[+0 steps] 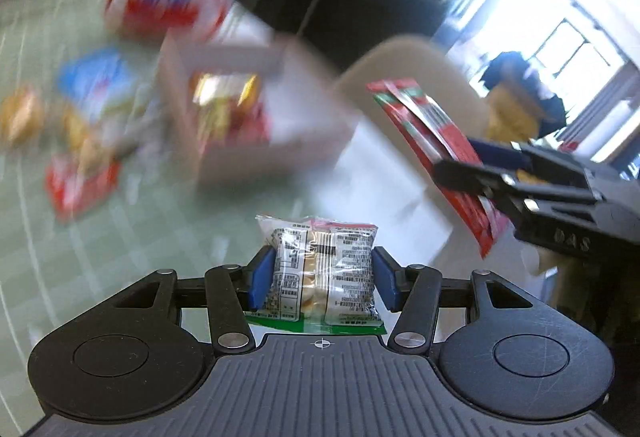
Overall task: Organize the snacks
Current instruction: 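Lift the clear pack with the left gripper while the right carries the strip pack toward the box, then release the strip pack and clear pack into the pink box with both grippers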
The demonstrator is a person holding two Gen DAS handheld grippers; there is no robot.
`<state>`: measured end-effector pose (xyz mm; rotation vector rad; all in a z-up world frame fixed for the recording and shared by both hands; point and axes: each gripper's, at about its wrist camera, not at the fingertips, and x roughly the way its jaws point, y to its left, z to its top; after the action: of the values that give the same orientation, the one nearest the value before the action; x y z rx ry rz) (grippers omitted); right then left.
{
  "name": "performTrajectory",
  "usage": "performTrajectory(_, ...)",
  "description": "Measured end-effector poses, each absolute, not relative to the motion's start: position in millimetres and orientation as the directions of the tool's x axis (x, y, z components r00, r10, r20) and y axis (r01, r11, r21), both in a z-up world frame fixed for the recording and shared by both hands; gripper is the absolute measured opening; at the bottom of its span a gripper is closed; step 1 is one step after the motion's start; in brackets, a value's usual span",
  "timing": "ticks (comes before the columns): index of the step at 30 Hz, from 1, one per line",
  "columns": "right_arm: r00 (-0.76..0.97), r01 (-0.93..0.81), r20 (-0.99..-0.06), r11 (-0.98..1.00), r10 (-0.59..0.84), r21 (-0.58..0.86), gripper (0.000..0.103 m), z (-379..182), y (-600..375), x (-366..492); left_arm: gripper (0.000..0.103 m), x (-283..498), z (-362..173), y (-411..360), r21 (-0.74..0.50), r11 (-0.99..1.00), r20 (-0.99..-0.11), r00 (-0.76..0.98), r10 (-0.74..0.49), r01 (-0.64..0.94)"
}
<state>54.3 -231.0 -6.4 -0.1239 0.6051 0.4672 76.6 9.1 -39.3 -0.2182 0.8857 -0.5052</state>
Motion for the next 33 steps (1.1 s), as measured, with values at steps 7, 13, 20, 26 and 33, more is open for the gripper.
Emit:
performTrajectory(7, 0.852, -0.333, -0.419, 0.943, 0.314, 0.03, 0.047, 63, -263, 68, 0.058, 154, 41, -10, -0.278, 0.9, -0.55, 0.712, -0.436, 0.337)
performTrajectory(13, 0.87, -0.273, -0.408, 0.959, 0.278, 0.071, 0.047, 74, -271, 83, 0.058, 238, 12, -19, -0.384, 0.889, -0.595, 0.67, -0.444, 0.248)
performTrajectory(20, 0.847, -0.205, -0.473, 0.97, 0.242, 0.129, 0.047, 47, -272, 94, 0.058, 286, -99, -56, -0.319, 0.921, -0.771, 0.504, -0.389, 0.223)
performTrajectory(26, 0.822, -0.165, -0.536, 0.982, 0.191, 0.097, 0.047, 25, -271, 103, 0.058, 260, -104, -63, -0.159, 0.946, -0.73, 0.612, -0.304, 0.281)
performTrajectory(33, 0.769, -0.203, -0.577, 0.961, 0.275, 0.187, 0.047, 14, -259, 162, 0.058, 217, -53, 2, -0.422, 0.877, -0.537, 0.715, -0.447, 0.23)
